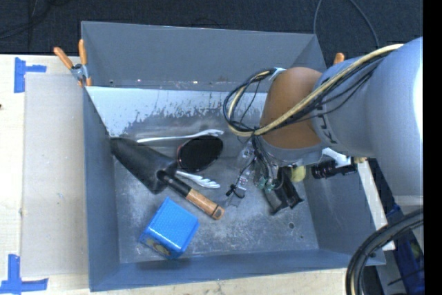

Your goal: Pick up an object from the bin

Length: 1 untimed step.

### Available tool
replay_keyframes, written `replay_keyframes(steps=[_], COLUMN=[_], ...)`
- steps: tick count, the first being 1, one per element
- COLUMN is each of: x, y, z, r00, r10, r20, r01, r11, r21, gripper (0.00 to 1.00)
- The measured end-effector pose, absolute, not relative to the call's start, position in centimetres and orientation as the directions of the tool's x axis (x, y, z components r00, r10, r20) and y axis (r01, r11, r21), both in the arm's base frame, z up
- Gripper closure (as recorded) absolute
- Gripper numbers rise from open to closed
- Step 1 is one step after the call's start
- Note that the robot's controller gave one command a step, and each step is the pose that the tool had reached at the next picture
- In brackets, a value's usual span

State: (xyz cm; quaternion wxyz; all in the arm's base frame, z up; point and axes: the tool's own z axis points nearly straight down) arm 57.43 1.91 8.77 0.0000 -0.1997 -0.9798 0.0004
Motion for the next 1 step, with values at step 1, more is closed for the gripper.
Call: replay_keyframes(steps=[1], x=[56.98], y=[12.89], z=[6.96], r00=[-0.948], r10=[0.319], r20=[0.01], r01=[0.319], r11=[0.948], r21=[-0.002], gripper=[1.0])
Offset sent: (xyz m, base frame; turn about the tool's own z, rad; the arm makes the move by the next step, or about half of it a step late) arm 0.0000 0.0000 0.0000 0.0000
